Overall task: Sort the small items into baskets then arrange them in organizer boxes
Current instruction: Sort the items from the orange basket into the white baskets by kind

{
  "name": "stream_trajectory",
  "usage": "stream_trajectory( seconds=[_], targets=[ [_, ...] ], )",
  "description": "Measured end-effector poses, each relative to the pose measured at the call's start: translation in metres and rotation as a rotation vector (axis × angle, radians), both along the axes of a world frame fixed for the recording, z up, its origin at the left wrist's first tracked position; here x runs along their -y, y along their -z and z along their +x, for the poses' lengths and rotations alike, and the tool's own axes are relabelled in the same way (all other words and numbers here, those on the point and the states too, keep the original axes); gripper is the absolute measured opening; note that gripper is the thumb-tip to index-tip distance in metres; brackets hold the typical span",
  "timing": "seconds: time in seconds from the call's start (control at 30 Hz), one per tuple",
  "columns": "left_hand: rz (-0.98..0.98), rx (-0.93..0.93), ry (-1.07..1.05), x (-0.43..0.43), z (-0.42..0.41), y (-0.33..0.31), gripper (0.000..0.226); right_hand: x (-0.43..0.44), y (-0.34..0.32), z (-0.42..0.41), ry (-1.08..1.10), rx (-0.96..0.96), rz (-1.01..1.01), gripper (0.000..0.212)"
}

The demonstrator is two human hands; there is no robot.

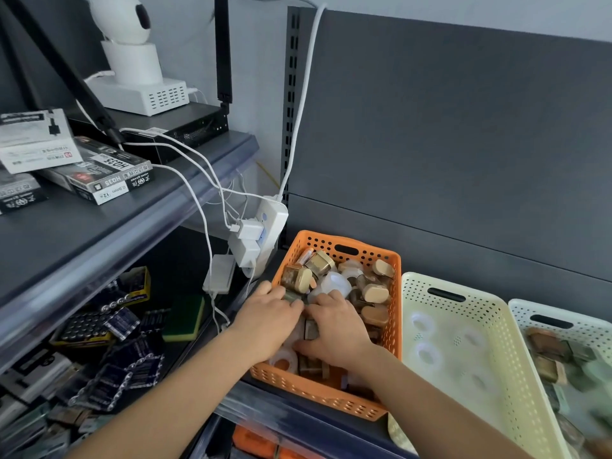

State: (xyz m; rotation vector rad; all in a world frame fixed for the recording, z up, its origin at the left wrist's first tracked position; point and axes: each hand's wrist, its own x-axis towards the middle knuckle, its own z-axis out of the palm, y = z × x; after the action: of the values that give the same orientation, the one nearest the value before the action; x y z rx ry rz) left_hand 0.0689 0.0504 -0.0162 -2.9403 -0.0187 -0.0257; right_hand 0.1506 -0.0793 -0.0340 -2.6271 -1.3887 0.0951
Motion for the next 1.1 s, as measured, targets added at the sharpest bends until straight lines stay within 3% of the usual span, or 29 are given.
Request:
stream_trajectory(
  seconds=[0.1,0.2,0.47,0.53,0.63,0.73,0.9,1.03,1.1],
  targets=[
    [0.03,-0.022,-0.018,-0.004,0.0,-0.002,0.023,0.003,0.002,0.0,0.02,-0.063,0.077,0.047],
    [-0.082,-0.011,-0.004,-0.01,-0.003,-0.005,0.027,0.008,0.0,0.001,0.082,-0.198,0.174,0.045],
    [-0.733,0.125,-0.036,-0.002,0.0,-0.036,0.061,0.044,-0.031,0.003,0.208,-0.567,0.648,0.043],
    [-0.828,0.157,-0.038,0.012,0.004,-0.043,0.059,0.06,-0.041,0.001,0.238,-0.59,0.76,0.04],
    [-0.871,0.211,-0.021,0.042,0.014,-0.049,0.058,0.093,-0.05,0.002,0.304,-0.472,0.837,0.037],
    [-0.829,0.21,0.047,0.082,0.022,-0.051,0.055,0.138,-0.048,0.009,0.422,-0.294,0.741,0.038],
    [-0.659,0.075,0.155,0.153,0.037,-0.037,0.052,0.209,-0.037,0.016,0.523,-0.106,0.33,0.049],
    [-0.436,0.009,0.199,0.191,0.044,-0.018,0.049,0.24,-0.025,0.015,0.434,-0.065,0.113,0.053],
    [-0.367,-0.01,0.178,0.201,0.044,-0.01,0.051,0.248,-0.018,0.015,0.358,-0.03,0.048,0.045]
  ],
)
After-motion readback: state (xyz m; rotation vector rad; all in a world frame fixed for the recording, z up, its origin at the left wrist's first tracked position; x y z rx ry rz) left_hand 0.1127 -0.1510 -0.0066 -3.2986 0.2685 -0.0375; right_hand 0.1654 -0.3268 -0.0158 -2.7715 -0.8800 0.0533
